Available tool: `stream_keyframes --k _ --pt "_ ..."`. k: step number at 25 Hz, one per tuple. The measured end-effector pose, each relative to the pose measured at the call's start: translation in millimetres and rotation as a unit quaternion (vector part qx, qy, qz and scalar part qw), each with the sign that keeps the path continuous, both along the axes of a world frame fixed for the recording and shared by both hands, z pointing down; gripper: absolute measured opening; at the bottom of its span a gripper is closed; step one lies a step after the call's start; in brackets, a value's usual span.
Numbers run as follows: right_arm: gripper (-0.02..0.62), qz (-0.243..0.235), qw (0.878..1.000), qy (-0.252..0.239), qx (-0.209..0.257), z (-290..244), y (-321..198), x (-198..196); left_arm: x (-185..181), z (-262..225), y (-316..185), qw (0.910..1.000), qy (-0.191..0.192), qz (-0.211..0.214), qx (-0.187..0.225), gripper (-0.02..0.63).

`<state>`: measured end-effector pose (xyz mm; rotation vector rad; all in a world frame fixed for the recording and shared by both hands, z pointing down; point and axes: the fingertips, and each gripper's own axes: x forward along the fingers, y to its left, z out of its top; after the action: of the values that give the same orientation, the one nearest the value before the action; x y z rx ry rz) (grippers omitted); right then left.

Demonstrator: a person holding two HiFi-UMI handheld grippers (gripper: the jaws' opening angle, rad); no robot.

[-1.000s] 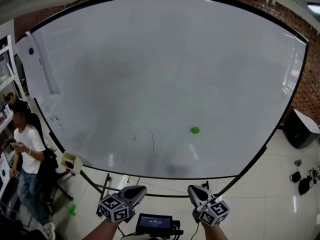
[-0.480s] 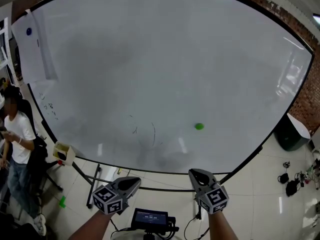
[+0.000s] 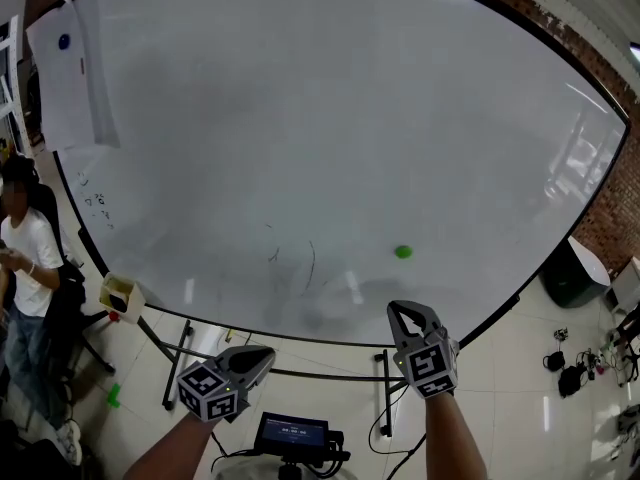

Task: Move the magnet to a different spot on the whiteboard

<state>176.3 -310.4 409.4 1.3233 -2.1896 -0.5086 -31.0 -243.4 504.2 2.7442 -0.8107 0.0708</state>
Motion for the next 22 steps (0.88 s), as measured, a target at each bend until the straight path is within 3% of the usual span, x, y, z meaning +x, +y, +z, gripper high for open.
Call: stream_keyframes --k 7,13,22 --pt "0.051 0.04 0.99 0.128 0.045 -33.4 -23.6 7.8 -3.6 1.0 0.8 0.9999 0.011 0.011 0.0 0.026" --pt "0.082 0.076 0.964 0.235 0.097 -60.6 -34.3 7.6 -5.7 4.1 5.5 0.9997 0.011 0.021 -0.006 0.026" --pt "0.16 0.091 0.933 0.323 0.129 -78.4 -44.1 2.2 -15.9 6.1 -1.2 0.9996 0.015 0.022 -0.006 0.026"
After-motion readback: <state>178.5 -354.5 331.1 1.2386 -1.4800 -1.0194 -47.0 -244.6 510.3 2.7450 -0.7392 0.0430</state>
